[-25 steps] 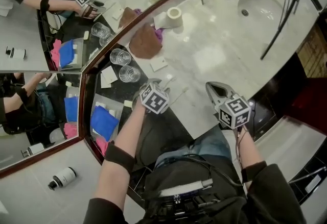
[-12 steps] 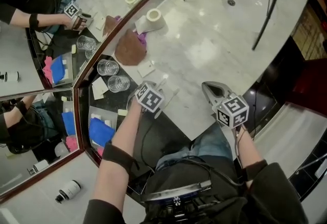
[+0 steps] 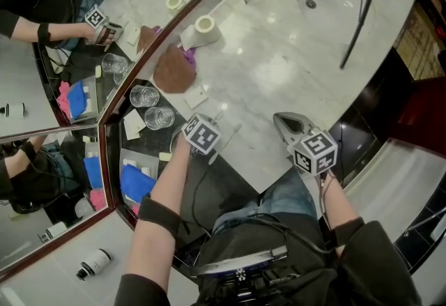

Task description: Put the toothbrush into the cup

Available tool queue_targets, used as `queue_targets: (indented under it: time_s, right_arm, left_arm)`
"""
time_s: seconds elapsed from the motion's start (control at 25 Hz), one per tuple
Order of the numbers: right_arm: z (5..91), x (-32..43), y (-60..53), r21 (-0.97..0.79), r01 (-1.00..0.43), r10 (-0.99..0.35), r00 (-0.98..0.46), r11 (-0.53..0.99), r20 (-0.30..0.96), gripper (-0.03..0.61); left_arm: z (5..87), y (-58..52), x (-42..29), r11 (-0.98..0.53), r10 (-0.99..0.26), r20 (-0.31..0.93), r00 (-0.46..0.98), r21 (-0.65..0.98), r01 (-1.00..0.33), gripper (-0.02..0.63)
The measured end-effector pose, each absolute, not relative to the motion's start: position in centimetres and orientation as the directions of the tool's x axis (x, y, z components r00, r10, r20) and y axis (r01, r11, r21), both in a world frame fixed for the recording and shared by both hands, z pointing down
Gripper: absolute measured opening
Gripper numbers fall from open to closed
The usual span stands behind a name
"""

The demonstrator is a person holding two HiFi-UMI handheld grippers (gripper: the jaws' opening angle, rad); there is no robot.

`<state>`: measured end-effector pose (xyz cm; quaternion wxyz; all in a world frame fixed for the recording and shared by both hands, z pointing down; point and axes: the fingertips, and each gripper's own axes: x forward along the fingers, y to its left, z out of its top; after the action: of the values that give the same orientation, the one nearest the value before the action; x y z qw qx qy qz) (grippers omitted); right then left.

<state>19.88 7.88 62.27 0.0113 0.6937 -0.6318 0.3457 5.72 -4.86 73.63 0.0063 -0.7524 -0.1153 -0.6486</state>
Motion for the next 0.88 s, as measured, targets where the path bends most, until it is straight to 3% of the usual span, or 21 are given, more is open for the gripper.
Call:
queue_targets:
  time_s: [0.16, 0.88]
  right_arm:
    - [62.1, 19.7, 7.6, -0.423, -0.886, -0.870, -0.048, -0.190, 0.491, 0.020]
    - [61.4, 19.1, 7.6, -0.407, -0.896, -0.866, -0.052, -0.180, 0.497, 0.020]
  left_arm:
    - [73.7, -4.9, 5.7, -0.976, 0.150, 0.978, 0.142, 0.124, 0.178, 0.018]
    - [70.1, -5.1, 6.3, -0.985, 0.112, 0.961, 0.251, 0.074, 0.155, 0.017]
